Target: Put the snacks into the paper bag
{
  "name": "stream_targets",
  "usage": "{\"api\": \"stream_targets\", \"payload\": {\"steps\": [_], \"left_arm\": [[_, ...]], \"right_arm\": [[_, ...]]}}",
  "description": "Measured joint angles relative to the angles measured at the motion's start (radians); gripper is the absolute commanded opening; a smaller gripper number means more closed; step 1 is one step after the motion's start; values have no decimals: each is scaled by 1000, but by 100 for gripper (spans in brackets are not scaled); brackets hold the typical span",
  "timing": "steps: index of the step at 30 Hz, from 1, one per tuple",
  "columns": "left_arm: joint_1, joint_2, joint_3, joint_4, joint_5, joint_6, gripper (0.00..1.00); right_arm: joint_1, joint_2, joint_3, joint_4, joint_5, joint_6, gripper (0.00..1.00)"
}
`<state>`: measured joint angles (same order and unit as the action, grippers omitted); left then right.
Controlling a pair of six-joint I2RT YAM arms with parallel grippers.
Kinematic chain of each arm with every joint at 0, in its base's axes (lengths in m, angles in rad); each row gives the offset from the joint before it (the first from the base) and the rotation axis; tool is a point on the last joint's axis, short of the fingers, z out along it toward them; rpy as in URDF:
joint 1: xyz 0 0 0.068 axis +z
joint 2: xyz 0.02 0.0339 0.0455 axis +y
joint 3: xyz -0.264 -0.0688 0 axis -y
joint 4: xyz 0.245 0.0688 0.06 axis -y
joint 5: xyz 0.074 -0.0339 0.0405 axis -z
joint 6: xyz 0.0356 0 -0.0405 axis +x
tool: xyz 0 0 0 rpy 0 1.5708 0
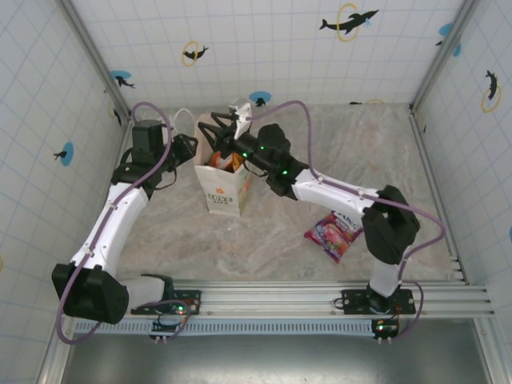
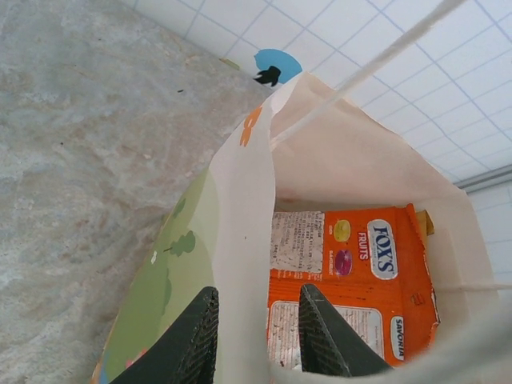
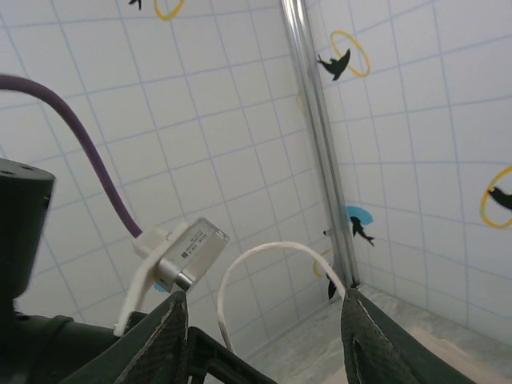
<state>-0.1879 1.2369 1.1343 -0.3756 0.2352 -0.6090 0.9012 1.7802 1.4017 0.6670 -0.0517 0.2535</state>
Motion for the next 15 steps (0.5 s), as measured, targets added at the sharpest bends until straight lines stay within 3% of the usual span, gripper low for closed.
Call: {"api": "stream_targets", "payload": {"steps": [8, 15], "left_arm": [[0, 0, 0, 4, 4, 7, 31], [0, 0, -7, 8, 5, 8, 31]], "right_arm": [[-21, -303, -143, -224, 84, -45, 54], [-110, -527, -322, -627, 212, 80, 54]]}}
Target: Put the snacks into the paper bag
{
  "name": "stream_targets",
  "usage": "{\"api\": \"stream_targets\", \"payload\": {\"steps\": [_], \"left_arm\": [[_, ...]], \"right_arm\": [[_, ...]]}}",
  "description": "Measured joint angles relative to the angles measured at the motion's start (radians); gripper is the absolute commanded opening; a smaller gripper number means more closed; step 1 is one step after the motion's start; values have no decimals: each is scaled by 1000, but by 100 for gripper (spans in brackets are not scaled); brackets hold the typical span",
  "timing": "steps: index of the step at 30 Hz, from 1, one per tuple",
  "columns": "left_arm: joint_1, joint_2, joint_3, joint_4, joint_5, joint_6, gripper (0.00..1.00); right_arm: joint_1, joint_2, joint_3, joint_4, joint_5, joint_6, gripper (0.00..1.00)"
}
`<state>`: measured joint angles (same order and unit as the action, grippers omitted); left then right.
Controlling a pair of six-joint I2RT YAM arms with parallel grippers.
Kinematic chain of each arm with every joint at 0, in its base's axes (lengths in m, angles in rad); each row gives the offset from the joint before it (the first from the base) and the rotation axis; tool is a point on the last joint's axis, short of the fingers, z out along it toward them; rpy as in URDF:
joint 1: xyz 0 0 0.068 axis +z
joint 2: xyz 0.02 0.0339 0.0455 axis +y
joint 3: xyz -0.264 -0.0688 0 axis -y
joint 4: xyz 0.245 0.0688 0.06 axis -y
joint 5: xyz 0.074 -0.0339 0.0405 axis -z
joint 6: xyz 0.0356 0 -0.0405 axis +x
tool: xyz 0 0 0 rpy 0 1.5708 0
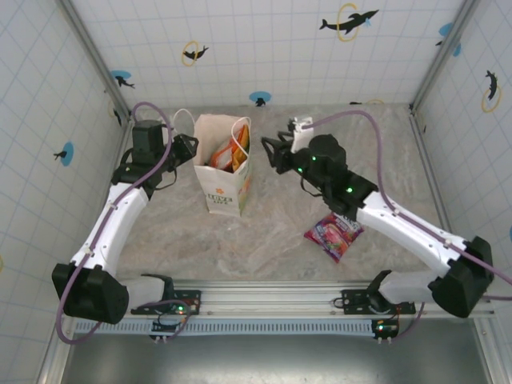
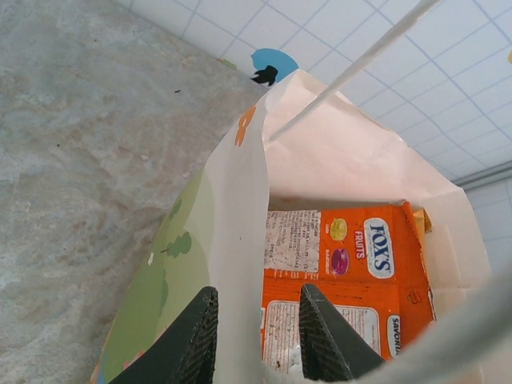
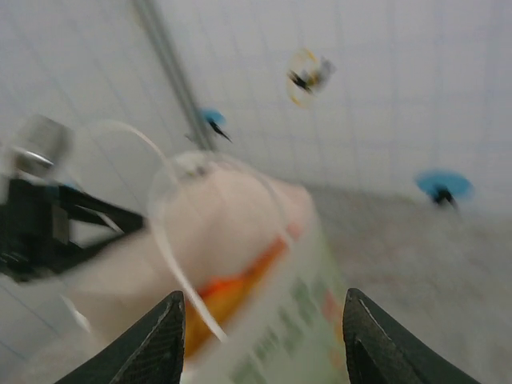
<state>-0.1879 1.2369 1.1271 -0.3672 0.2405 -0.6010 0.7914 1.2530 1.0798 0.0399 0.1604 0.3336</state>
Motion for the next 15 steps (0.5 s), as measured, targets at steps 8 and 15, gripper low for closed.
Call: {"api": "stream_targets", "payload": {"steps": [8, 15], "left_arm": [[0, -7, -21, 4, 6, 0, 31], [0, -8, -23, 11, 21, 1, 31]], "right_arm": [[-133, -170, -177, -521, 83, 282, 65], [-248, -333, -367, -793, 43, 475, 73]]}}
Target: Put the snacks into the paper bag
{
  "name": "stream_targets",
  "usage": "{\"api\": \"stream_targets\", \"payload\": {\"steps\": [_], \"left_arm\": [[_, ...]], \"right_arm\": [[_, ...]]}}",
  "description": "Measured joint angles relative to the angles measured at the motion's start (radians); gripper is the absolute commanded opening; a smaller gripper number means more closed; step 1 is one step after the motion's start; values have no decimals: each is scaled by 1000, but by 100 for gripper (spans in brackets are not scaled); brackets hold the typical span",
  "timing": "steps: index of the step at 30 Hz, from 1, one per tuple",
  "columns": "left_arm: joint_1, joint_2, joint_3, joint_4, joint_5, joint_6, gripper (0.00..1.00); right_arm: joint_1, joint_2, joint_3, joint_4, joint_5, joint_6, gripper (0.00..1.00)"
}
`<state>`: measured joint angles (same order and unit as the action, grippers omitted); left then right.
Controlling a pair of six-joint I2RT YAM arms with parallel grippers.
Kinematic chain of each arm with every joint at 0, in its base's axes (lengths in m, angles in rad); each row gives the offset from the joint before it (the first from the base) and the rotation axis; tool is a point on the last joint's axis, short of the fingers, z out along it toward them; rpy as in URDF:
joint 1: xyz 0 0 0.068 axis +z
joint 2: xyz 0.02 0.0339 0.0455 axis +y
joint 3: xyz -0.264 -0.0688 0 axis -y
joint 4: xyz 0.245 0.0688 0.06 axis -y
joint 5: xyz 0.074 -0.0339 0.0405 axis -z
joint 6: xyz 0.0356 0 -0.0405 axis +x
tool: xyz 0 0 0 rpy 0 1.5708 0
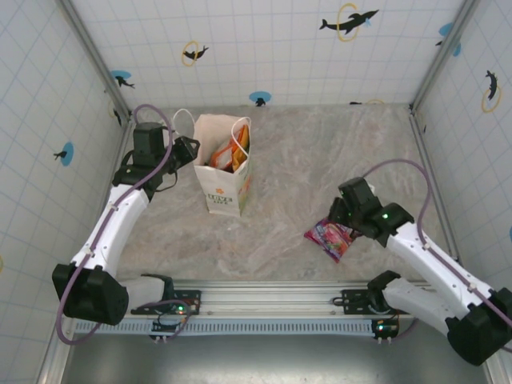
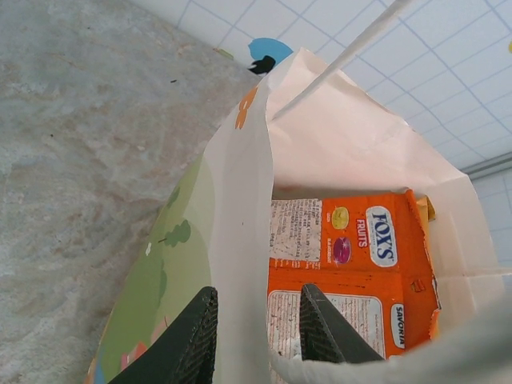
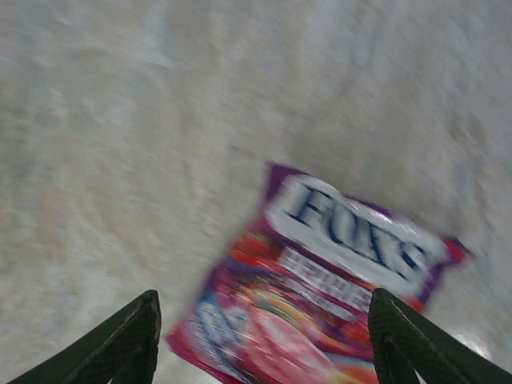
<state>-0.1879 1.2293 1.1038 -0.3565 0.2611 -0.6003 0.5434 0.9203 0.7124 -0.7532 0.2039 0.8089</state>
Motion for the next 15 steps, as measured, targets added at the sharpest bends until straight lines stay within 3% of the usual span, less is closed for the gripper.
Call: {"api": "stream_targets", "payload": {"steps": [7, 15], "left_arm": [[0, 6, -3, 7, 20, 3, 32], [0, 7, -4, 14, 27, 3, 31]], "right_arm": [[-260, -79, -157, -34, -161, 16, 78], [-361, -65, -277, 82, -355, 3, 80]]}}
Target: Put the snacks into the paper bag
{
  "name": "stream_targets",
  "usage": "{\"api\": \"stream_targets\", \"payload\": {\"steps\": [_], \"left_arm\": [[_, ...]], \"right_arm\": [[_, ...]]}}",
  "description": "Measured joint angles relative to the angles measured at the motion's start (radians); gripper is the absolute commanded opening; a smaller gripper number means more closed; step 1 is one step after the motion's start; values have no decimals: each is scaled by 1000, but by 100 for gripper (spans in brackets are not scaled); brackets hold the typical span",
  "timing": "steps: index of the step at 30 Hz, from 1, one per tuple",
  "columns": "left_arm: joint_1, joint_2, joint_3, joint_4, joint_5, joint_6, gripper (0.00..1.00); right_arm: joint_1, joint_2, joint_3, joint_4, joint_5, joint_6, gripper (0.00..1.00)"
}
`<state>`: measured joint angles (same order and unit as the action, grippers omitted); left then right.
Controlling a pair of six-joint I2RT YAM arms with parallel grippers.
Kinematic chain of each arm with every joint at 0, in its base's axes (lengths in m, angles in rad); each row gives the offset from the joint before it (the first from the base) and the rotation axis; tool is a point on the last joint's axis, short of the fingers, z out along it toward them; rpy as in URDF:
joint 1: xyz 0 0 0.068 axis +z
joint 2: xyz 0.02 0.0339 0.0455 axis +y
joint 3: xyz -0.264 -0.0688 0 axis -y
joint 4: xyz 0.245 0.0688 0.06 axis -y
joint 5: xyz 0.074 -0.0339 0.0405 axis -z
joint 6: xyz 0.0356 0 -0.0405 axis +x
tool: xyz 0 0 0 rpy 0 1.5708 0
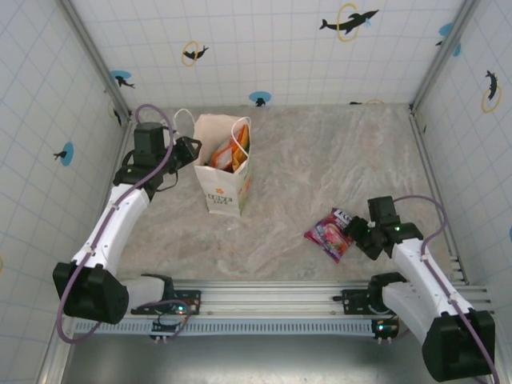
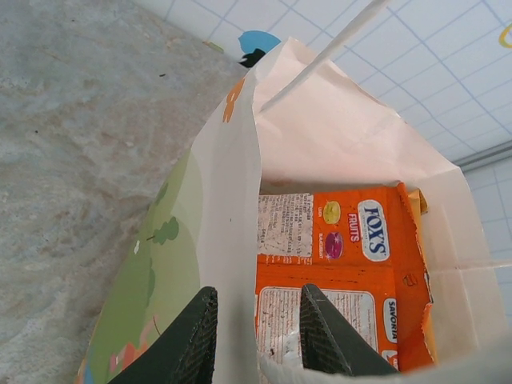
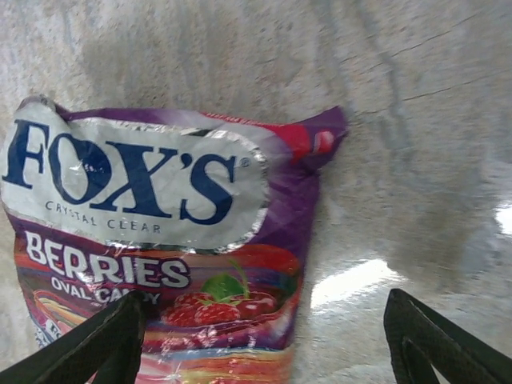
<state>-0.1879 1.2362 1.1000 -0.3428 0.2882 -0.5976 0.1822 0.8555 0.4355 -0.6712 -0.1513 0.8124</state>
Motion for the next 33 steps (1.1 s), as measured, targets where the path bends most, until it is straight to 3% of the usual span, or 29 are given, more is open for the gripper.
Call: {"api": "stream_targets", "payload": {"steps": [4, 9, 17, 20, 24, 33], "left_arm": [[0, 0, 0, 1, 0, 0, 31], [0, 0, 0, 1, 0, 0, 31], [0, -21, 0, 0, -2, 26, 32], [0, -38, 0, 0, -5, 33, 32], [0, -44, 0, -2, -5, 42, 32], [0, -40, 0, -45, 12, 42, 33]], "right_arm": [[-1, 5, -24, 55, -40, -1, 79], [-1, 7, -80, 166, -64, 3, 71], [-1, 29, -114, 270, -81, -5, 20], [-1, 3, -114, 278, -72, -11, 7], [-1, -29, -113, 277, -63, -17, 0], [-1, -79, -90, 282, -51, -19, 0]]}}
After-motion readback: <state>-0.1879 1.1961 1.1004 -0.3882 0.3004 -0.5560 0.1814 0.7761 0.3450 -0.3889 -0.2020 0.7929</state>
